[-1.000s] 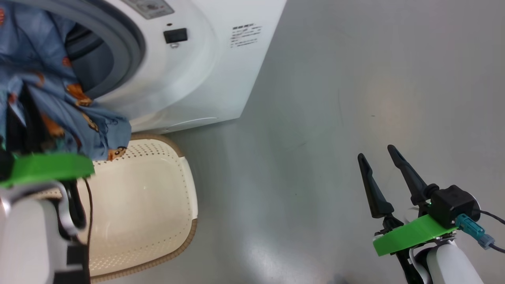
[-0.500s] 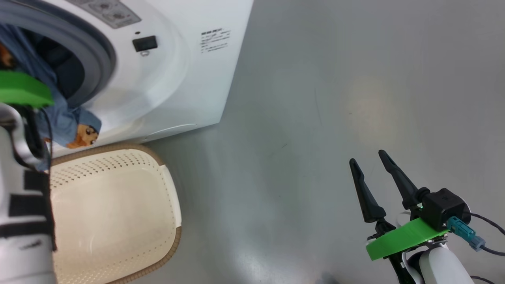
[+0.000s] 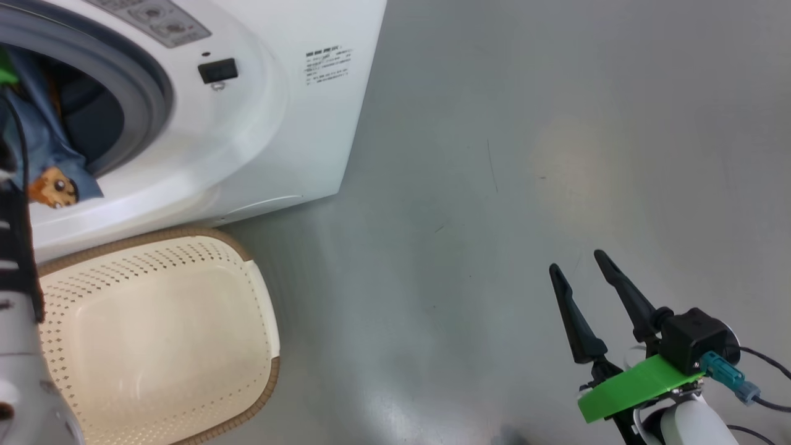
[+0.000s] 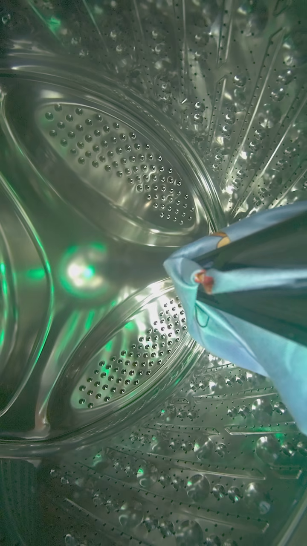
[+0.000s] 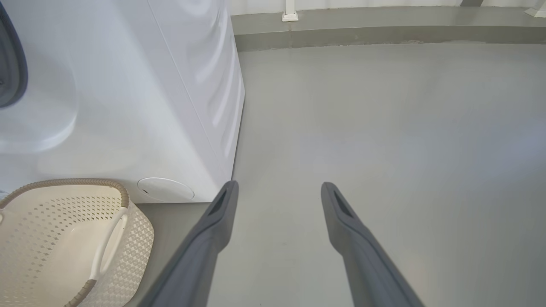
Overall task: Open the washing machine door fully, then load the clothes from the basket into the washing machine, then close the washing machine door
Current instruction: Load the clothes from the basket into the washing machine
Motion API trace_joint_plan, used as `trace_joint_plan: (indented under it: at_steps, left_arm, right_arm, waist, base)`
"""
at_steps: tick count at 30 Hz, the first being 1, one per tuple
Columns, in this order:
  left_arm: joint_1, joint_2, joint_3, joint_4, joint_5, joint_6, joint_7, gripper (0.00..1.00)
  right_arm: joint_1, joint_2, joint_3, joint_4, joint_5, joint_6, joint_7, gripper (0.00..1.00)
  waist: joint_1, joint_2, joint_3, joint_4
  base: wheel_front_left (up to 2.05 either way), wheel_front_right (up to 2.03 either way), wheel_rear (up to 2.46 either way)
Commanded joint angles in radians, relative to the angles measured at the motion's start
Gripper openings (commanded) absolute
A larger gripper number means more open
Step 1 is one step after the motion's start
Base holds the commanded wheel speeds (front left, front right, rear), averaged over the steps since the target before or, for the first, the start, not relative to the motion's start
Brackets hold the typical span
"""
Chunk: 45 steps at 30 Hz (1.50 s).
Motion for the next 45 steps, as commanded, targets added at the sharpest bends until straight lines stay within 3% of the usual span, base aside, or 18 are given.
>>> trace_joint_plan:
  at_steps: [1,15,31,45]
  left_arm:
    - [-0.016,0.052,0.008,-0.019,0.014,0.006,-0.006,0.00]
    - [-0.145,0.083,-0.006,0.132,0.028,0.003,-0.006,0.00]
    - [-0.274,0.119,0.014,0.176,0.006,-0.007,-0.006,0.00]
    - [-0.242,0.096,0.049,-0.065,0.026,0.023,-0.006,0.00]
  right_arm:
    - [0.030,-0.012,0.022,-0.019,-0.003,0.001,-0.005,1.00]
    - [0.061,-0.033,0.018,-0.033,-0.007,0.001,-0.005,1.00]
    - [0.110,-0.044,0.019,-0.065,-0.006,0.001,-0.005,1.00]
    - [0.099,-0.030,0.029,-0.070,-0.004,0.001,-0.005,1.00]
  waist:
    - [0.0000,-0.0001,0.002,0.000]
    - [0.0000,-0.0001,0.045,-0.017]
    - [0.0000,-0.0001,0.099,-0.036]
    - [0.0000,-0.0001,0.134,-0.043]
  base:
    - [0.00,0.00,0.00]
    - [0.00,0.00,0.00]
    - [0.00,0.00,0.00]
    - [0.00,0.00,0.00]
